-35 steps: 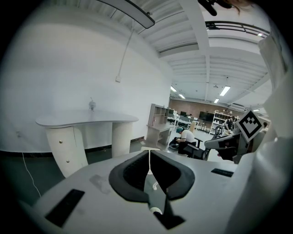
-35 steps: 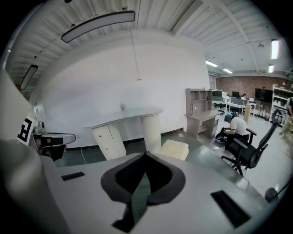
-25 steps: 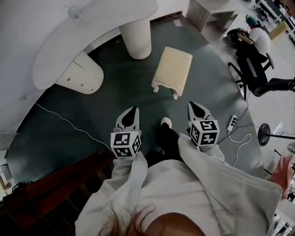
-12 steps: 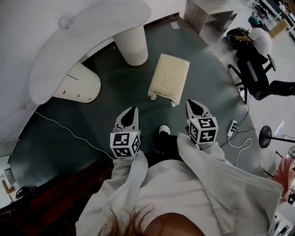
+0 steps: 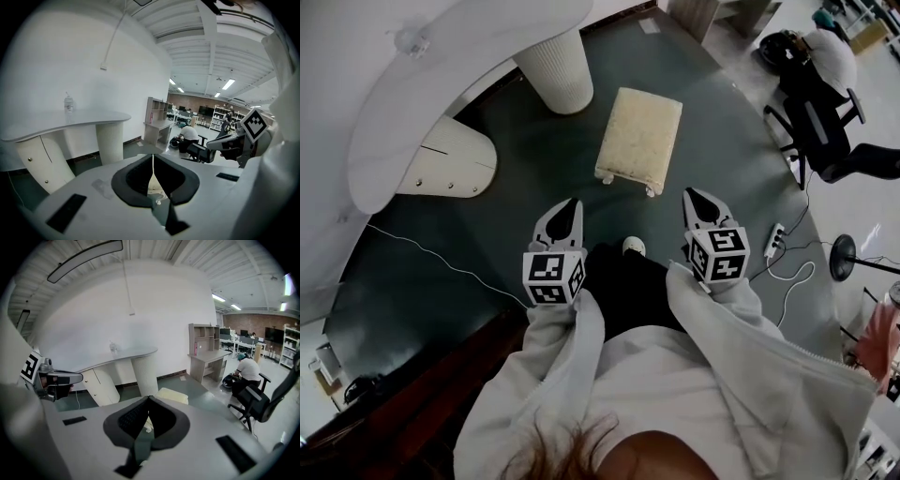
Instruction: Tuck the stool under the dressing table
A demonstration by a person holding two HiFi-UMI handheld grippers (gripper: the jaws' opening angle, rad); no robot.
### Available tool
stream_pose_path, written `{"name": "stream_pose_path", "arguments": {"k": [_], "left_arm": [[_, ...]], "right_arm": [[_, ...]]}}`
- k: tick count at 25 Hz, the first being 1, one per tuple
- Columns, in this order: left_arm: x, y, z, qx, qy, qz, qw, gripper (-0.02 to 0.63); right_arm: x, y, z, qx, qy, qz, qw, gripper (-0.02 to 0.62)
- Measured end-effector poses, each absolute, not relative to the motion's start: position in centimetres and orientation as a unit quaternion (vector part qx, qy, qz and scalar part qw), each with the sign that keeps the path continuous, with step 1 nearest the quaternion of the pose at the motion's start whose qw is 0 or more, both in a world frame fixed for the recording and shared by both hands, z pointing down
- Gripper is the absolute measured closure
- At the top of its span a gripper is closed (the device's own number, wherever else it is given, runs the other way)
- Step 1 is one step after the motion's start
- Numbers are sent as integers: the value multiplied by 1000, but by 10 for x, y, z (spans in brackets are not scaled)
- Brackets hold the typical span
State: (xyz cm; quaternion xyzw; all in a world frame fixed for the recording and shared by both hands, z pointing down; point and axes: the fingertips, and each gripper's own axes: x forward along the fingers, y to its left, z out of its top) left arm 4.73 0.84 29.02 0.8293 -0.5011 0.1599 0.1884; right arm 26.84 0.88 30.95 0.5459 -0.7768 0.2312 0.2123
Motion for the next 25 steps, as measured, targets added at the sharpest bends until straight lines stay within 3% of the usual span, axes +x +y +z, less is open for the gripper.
{"name": "stream_pose_path", "arguments": {"k": [14, 25], "left_arm": [[76, -33, 387, 859, -396, 255, 201, 586], [73, -83, 495, 851, -337, 345, 206, 586]], "right_arm": [[267, -1, 388, 531, -766, 276, 236, 540], [267, -21, 485, 521, -729, 338, 287, 411]]}}
